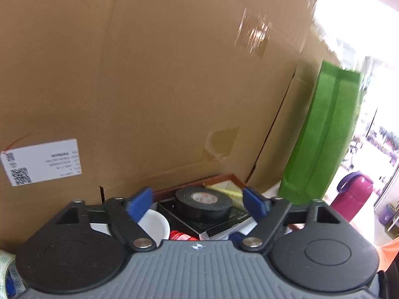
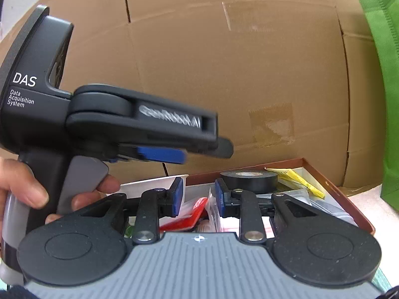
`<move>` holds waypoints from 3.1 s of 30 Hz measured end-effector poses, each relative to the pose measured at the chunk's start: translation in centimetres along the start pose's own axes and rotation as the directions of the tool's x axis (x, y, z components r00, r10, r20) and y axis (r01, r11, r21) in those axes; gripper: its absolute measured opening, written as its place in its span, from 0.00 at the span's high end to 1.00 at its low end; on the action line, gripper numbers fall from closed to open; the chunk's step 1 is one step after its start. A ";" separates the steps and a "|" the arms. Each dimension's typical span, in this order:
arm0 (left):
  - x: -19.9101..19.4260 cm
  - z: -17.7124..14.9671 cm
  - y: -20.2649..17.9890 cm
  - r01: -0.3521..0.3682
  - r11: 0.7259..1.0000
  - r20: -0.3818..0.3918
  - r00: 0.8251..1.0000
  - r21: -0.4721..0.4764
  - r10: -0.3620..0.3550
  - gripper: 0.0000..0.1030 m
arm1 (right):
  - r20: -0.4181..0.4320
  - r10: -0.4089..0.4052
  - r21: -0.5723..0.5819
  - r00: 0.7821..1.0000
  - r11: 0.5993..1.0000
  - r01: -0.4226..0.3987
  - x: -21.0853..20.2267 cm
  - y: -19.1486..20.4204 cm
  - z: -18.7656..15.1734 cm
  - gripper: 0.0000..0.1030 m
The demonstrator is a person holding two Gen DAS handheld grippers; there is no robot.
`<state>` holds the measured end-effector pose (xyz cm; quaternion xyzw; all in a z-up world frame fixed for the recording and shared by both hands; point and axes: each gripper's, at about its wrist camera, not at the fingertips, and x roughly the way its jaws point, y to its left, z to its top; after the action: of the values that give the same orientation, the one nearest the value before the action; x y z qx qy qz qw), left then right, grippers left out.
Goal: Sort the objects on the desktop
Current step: 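Open the right tool to drop the red tube into the brown box, then move both tools back from the box toward the clear tape roll, then close the right tool on the clear tape roll and lift it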
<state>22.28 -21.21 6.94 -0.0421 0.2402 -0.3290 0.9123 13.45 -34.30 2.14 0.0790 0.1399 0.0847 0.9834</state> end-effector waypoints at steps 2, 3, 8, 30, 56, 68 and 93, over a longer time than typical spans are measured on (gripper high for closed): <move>-0.7 -0.3 0.1 0.002 1.000 0.000 1.000 0.000 -0.002 0.15 | -0.005 -0.023 -0.026 1.000 0.999 0.023 0.2 1.2 -0.6 0.70; -0.9 -0.4 0.1 -0.004 1.000 -0.007 1.000 -0.002 0.004 0.13 | -0.009 -0.033 -0.039 0.999 0.999 0.033 0.0 1.4 -0.8 0.66; -2.6 -1.7 0.0 -0.006 1.000 -0.013 1.000 -0.016 0.005 0.07 | -0.014 -0.057 -0.075 0.998 0.996 0.056 0.5 1.9 -1.0 0.37; -10.8 -8.1 -2.2 -0.213 0.977 -0.013 0.977 0.034 0.213 0.06 | -0.036 -0.123 -0.137 0.992 0.984 0.117 -4.2 5.2 -2.7 0.02; -17.8 -13.9 6.8 -0.352 0.921 -0.088 0.936 -0.169 0.341 0.07 | -0.204 0.149 -0.201 0.968 0.961 -0.190 -3.7 14.7 -6.9 0.02; -16.7 -11.5 13.1 -0.370 0.912 -0.080 0.929 -0.180 0.361 0.19 | -0.276 0.218 -0.216 0.936 0.935 -0.282 2.1 20.5 -8.0 0.22; -11.5 -9.9 17.1 -0.305 0.946 -0.167 0.944 -0.110 0.285 0.51 | -0.300 0.180 -0.267 0.937 0.927 -0.264 11.3 22.0 -8.8 0.74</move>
<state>19.93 0.05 -1.07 -0.0420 0.3329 -0.1737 0.9259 18.46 -9.58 -5.24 -0.0694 0.2482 0.2269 0.9392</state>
